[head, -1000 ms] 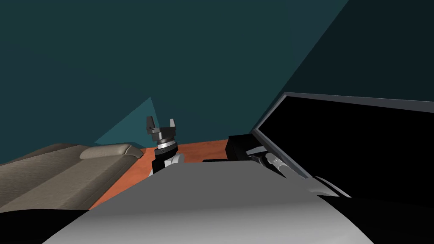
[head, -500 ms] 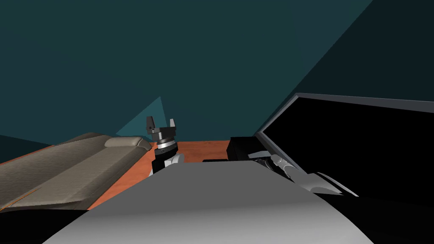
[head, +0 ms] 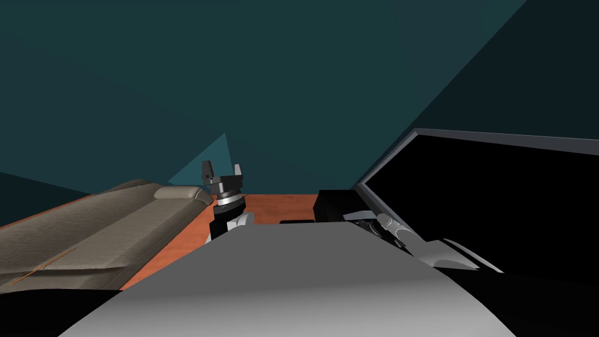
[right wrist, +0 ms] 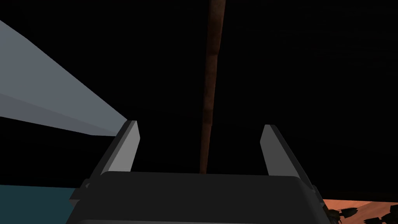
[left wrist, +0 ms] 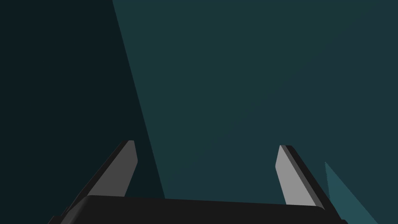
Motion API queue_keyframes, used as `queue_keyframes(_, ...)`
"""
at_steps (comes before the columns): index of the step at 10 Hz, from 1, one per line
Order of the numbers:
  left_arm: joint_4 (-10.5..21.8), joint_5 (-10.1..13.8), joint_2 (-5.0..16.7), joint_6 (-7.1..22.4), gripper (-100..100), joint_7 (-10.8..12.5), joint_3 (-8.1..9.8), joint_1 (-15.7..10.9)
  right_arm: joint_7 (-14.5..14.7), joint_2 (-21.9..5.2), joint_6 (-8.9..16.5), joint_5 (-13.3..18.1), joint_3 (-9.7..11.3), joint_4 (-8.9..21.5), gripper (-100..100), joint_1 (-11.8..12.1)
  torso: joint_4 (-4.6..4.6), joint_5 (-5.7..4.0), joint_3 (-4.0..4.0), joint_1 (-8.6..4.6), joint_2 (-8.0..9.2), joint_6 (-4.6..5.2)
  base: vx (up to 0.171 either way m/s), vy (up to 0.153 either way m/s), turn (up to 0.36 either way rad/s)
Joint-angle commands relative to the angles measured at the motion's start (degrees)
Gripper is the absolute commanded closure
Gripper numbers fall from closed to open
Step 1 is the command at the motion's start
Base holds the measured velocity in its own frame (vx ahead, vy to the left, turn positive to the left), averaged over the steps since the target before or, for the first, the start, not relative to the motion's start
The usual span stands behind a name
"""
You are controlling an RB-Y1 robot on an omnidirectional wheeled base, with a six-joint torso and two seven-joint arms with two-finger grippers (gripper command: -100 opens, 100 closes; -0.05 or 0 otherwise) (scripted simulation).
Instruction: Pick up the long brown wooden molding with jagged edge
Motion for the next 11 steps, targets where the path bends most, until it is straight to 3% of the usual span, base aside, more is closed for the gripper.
queue_keyframes(1, 0.00, 0.00, 0.00, 0.00, 0, 0.00, 0.00, 0.00, 0.00, 0.00, 0.00, 0.00, 0.00, 0.00, -100, 0.00, 0.00, 0.00, 0.00, 0.00, 0.00, 0.00, 0.000, 0.000, 0.000)
queue_keyframes(2, 0.00, 0.00, 0.00, 0.00, 0, 0.00, 0.00, 0.00, 0.13, -0.02, -0.04, -0.01, -0.01, 0.19, 0, -0.03, 0.00, 0.00, 0.00, 0.02, 0.00, -0.01, 0.000, 0.000, 0.000)
queue_keyframes(3, 0.00, 0.00, 0.00, 0.00, 0, 0.00, 0.00, 0.00, 0.77, 0.69, 1.62, -1.91, -0.79, -1.92, -100, 2.84, 0.00, 0.01, 0.00, 0.03, 0.00, -0.01, 0.035, -0.010, 0.222)
queue_keyframes(4, 0.00, 0.00, 0.00, 0.00, 0, 0.00, 0.00, -0.01, 0.77, 0.69, 1.62, -1.91, -0.79, -1.92, -100, 4.15, -0.01, -0.01, -0.05, 0.00, -0.10, -0.06, 0.049, -0.024, 0.120)
queue_keyframes(5, 0.00, 0.00, 0.00, 0.00, 0, 0.00, 0.00, 0.00, 1.43, 1.40, 3.27, -3.81, -1.58, -3.42, -100, 5.54, -0.03, -0.01, -0.08, -0.05, -0.14, 0.00, 0.019, 0.016, 0.091)
queue_keyframes(6, 0.00, 0.00, 0.00, 0.00, 0, 0.00, 0.00, 0.00, 1.43, 1.40, 3.27, -3.81, -1.58, -4.00, -100, 8.45, -0.01, 0.00, -0.04, 0.08, -0.07, -0.02, 0.014, 0.015, 0.054)
queue_keyframes(7, 0.00, 0.00, 0.00, 0.00, 0, 0.00, 0.00, 0.00, 1.43, 1.40, 3.27, -3.81, -1.58, -4.00, -100, 8.45, -0.01, 0.02, -0.01, 0.08, -0.02, 0.02, 0.020, -0.003, -0.006)
queue_keyframes(8, 0.00, 0.00, 0.00, 0.00, 0, 0.00, 0.00, 0.00, 2.08, 2.10, 4.92, -5.70, -2.37, -6.08, -100, 11.18, -0.01, 0.01, -0.03, 0.04, -0.05, -0.01, 0.017, 0.024, 0.088)
queue_keyframes(10, 0.00, 0.00, 0.00, 0.00, 0, 0.00, 0.00, 0.00, 2.08, 2.10, 4.92, -5.70, -2.37, -6.08, -100, 12.69, 0.00, 0.03, 0.00, 0.16, 0.00, -0.02, 0.001, 0.020, 0.074)
queue_keyframes(11, 0.00, 0.00, 0.00, 0.00, 0, 0.00, 0.00, 0.00, 2.74, 2.81, 6.58, -7.60, -3.16, -7.68, -100, 14.58, 0.00, 0.03, 0.00, 0.07, 0.00, 0.00, 0.003, 0.005, 0.020)
